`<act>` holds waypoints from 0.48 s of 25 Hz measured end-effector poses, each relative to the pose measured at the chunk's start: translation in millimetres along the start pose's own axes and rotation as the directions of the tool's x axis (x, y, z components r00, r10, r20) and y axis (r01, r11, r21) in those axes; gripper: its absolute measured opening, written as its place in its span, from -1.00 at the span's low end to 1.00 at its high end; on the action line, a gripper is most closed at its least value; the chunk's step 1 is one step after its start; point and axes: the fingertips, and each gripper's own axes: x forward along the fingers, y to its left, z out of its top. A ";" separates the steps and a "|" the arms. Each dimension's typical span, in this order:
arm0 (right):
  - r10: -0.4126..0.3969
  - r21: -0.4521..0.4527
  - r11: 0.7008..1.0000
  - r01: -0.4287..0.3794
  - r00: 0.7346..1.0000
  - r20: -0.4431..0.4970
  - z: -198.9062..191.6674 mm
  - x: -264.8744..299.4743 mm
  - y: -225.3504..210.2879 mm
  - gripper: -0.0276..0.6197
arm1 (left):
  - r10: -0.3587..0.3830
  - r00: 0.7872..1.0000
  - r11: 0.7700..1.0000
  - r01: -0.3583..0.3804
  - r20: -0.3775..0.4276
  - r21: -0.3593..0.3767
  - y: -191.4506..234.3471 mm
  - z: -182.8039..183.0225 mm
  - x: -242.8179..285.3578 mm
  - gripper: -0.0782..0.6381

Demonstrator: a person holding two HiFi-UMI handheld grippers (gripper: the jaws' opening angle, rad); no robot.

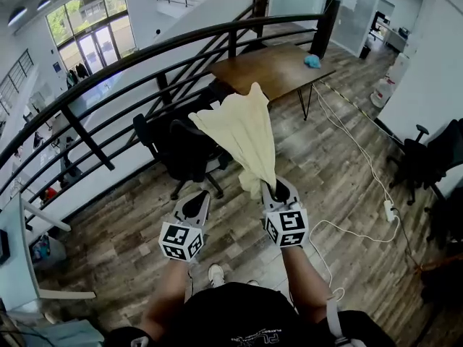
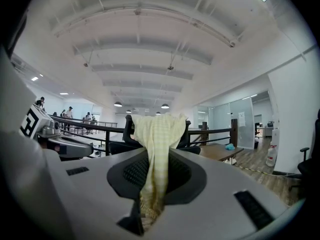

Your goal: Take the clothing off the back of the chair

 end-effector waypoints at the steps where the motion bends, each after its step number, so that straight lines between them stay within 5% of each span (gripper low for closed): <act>1: 0.003 0.000 1.000 -0.003 1.000 0.002 0.8 -2.9 -0.1 -0.70 | 0.002 1.000 1.000 -0.002 0.002 0.000 -3.5 0.3 -1.5 -0.73; 12: 0.023 0.004 1.000 -0.023 1.000 -0.015 -16.0 -39.7 3.2 -0.70 | 0.122 0.989 0.991 -0.126 -0.087 -0.042 -12.2 -22.3 -28.6 -0.73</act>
